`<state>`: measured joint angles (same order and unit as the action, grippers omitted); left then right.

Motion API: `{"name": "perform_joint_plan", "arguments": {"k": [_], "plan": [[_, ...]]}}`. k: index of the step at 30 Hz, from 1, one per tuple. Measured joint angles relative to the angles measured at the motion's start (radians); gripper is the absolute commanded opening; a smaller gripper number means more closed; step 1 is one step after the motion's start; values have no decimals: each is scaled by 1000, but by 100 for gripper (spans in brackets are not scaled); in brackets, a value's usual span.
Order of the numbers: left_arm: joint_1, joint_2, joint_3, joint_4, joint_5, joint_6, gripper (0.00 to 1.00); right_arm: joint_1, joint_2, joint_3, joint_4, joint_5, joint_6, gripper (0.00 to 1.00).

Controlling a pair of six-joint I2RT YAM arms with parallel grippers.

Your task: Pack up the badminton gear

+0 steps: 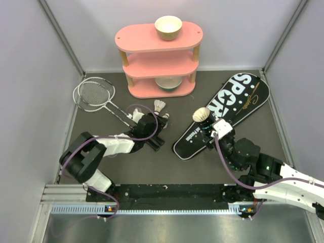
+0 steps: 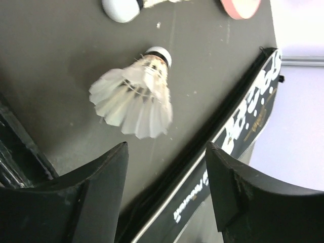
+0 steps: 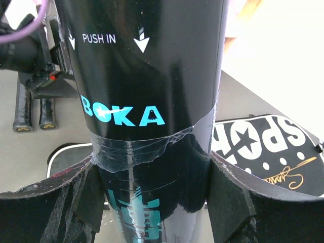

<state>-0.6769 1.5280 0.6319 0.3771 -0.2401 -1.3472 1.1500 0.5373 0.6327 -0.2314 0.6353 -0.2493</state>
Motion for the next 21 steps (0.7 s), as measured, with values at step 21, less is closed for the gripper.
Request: {"name": "perform_joint_plan", "arguments": {"k": [21], "plan": [[39, 233, 89, 158, -88, -46, 23, 0, -22, -5, 4, -21, 0, 2]]}}
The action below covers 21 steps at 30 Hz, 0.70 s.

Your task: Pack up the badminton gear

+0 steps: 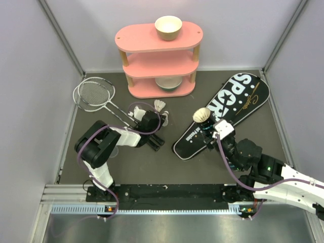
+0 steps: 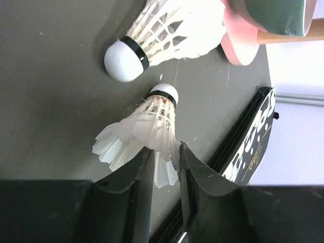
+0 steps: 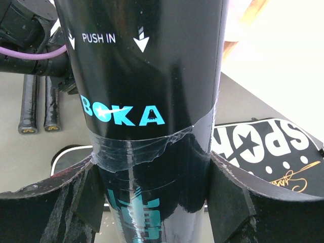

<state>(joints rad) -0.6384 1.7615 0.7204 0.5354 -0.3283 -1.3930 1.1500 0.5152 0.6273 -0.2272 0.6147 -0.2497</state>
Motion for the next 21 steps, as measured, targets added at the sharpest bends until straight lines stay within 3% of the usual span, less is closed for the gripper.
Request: {"name": "perform_joint_plan", "arguments": {"k": [4, 12, 21], "plan": [[26, 11, 1, 28, 11, 16, 0, 0, 9, -7, 6, -2, -1, 2], [48, -51, -44, 63, 106, 82, 0, 0, 60, -12, 7, -9, -3, 1], [74, -480, -173, 16, 389, 265, 0, 0, 143, -12, -4, -37, -12, 1]]}}
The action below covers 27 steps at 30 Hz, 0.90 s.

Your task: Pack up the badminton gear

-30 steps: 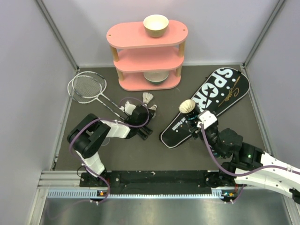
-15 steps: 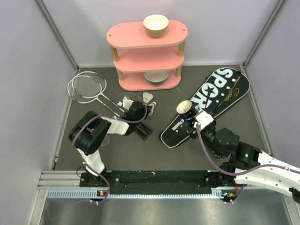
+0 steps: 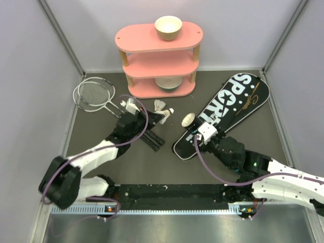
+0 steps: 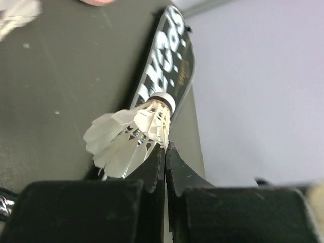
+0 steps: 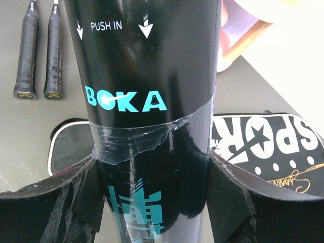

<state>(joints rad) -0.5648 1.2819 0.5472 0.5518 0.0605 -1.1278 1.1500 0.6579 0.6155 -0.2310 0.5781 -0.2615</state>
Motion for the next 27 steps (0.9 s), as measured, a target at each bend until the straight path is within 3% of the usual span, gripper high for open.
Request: {"name": "perform_joint_plan", "arguments": {"k": [6, 14, 22, 27], "plan": [[35, -294, 29, -243, 226, 197, 0, 0, 51, 0, 0, -43, -19, 1], [40, -602, 166, -655, 364, 480, 0, 0, 140, 1, -27, -142, -56, 1], [40, -599, 209, -830, 578, 589, 0, 2, 155, 2, -31, -267, -87, 1], [36, -546, 209, -864, 637, 599, 0, 13, 154, 2, -29, -311, -96, 1]]}}
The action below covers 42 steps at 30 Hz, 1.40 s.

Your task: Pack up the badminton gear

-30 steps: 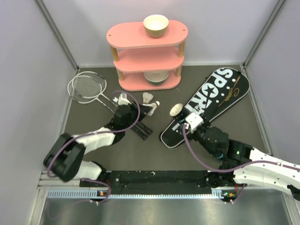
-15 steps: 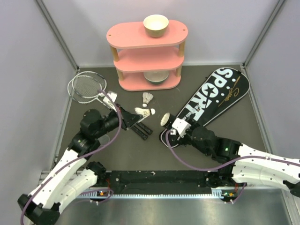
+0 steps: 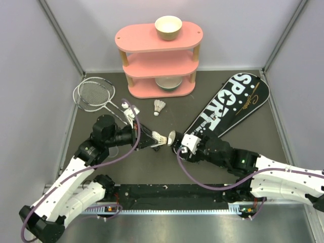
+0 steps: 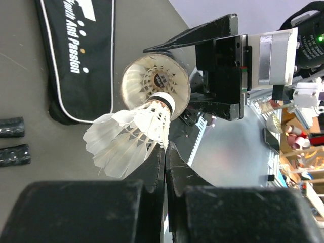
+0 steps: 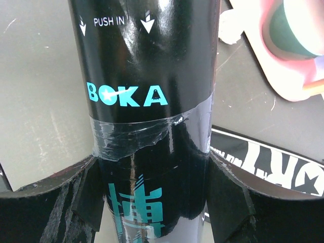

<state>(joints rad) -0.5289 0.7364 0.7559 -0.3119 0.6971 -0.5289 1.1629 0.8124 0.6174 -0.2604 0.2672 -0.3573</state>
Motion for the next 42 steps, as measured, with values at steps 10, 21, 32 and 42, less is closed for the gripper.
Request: {"name": "perform_joint_plan", "arguments": {"k": [10, 21, 32, 42], "plan": [[-99, 98, 0, 96, 28, -53, 0, 5, -2, 0, 5, -49, -8, 1], [-184, 170, 0, 243, 28, -140, 40, 7, -51, -2, 8, -78, -7, 0], [-194, 150, 0, 313, 64, -176, 63, 7, -63, -2, 30, -78, 2, 0], [-200, 277, 0, 440, 93, -240, 71, 7, -64, -2, 37, -86, 2, 0]]}}
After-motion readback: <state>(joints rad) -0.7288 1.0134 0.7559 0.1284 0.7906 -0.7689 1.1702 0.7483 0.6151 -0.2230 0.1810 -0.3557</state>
